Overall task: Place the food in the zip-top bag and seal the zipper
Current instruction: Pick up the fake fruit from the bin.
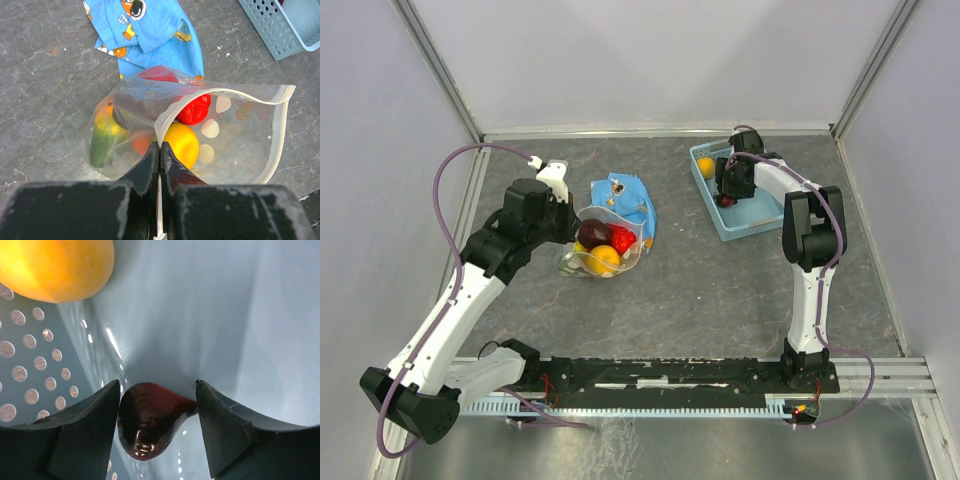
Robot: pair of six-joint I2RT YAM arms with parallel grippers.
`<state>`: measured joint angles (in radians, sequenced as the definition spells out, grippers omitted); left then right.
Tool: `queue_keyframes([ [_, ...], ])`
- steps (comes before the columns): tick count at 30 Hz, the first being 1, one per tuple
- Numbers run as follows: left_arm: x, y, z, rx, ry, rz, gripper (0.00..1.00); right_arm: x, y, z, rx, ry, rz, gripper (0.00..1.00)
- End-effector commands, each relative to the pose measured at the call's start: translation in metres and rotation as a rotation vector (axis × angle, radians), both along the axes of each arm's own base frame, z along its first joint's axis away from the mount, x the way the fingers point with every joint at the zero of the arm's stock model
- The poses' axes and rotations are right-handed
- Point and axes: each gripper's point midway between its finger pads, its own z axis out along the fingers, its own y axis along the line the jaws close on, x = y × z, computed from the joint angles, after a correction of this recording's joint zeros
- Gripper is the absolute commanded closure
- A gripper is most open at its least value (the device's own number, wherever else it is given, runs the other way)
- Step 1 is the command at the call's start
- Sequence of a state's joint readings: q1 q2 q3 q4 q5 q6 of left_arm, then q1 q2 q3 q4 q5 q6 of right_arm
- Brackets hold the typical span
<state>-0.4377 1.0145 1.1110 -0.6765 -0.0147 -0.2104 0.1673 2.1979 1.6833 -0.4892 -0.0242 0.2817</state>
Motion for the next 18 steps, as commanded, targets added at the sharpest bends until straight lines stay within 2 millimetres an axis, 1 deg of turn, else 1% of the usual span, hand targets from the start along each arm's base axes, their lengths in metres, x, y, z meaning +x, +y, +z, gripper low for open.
queue_keyframes([
  [1,0.007,-0.004,0.015,-0.013,-0.073,-0.033,0.97,-0.016,-0.008,0.002,-0.024,0.042,-0.002,0.31],
  [5,0.006,-0.004,0.016,-0.016,-0.075,-0.035,0.97,-0.019,-0.009,0.009,-0.025,0.031,-0.001,0.28],
  [9,0.006,-0.005,0.017,-0.016,-0.079,-0.036,0.97,-0.023,-0.008,0.013,-0.018,0.032,0.020,0.21],
  [12,0.006,-0.005,0.016,-0.017,-0.078,-0.036,0.97,-0.025,-0.003,0.015,0.003,0.033,0.053,0.16],
  [14,0.006,-0.005,0.016,-0.018,-0.078,-0.037,0.97,-0.025,0.002,0.016,0.021,0.034,0.082,0.15],
  [18,0.006,-0.005,0.016,-0.018,-0.079,-0.037,0.97,-0.022,0.004,0.016,0.020,0.030,0.116,0.14],
])
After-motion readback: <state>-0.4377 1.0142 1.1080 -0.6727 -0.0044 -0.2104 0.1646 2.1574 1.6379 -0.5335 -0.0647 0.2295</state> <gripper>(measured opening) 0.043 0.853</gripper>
